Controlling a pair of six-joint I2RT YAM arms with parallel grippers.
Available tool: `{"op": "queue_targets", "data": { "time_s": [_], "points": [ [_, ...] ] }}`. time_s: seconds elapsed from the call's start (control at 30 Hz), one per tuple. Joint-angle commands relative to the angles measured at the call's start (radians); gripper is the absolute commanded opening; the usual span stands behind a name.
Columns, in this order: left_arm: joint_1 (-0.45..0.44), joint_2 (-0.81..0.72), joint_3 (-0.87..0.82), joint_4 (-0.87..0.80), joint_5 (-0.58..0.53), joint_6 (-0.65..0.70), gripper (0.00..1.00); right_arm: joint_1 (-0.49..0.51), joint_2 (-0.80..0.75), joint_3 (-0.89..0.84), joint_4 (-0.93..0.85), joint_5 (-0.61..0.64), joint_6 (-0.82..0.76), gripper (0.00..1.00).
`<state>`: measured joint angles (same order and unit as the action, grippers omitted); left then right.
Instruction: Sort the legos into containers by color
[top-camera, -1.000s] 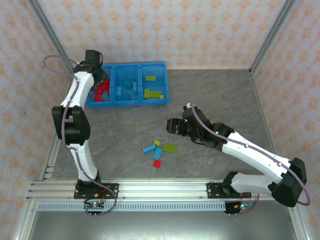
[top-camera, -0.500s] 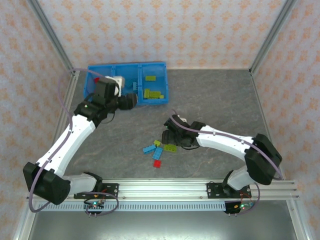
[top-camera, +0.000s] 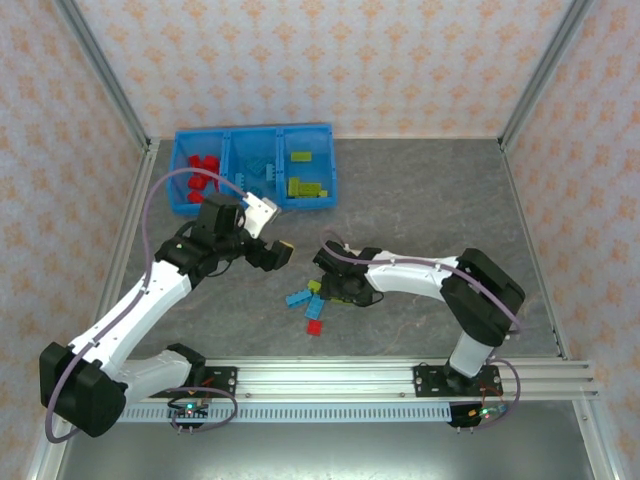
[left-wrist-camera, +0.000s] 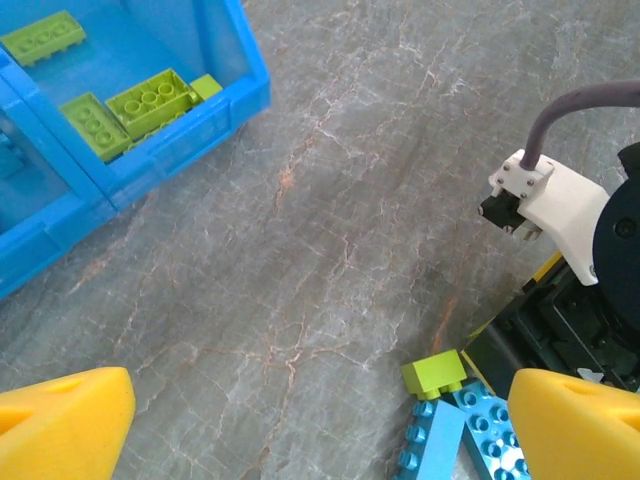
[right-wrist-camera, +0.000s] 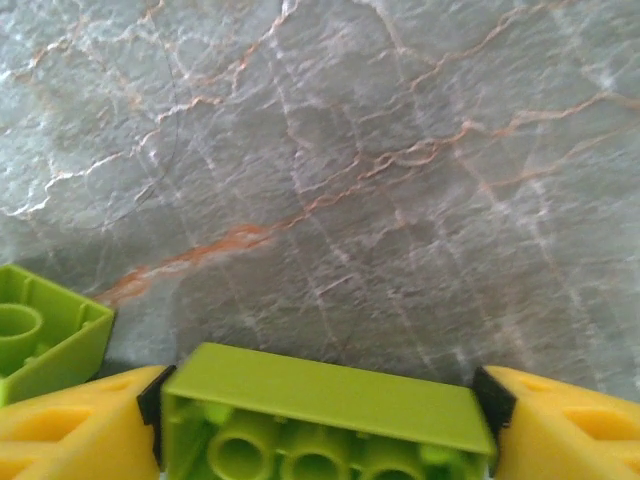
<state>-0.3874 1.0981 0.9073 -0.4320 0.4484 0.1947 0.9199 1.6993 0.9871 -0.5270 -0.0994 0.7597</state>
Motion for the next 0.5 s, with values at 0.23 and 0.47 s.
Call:
{"op": "queue_targets", "data": {
  "time_s": [0.23, 0.47],
  "points": [
    [-0.003, -0.017, -0.035, 0.086, -0.060, 0.059, 1.00, 0.005, -0.148, 0.033, -0.089, 0.203, 0.080, 0.50],
    [0.001, -0.042, -0.035, 0.099, -0.232, 0.039, 1.00, 0.001, -0.258, 0.137, 0.010, 0.433, -0.130, 0.51]
  ]
}}
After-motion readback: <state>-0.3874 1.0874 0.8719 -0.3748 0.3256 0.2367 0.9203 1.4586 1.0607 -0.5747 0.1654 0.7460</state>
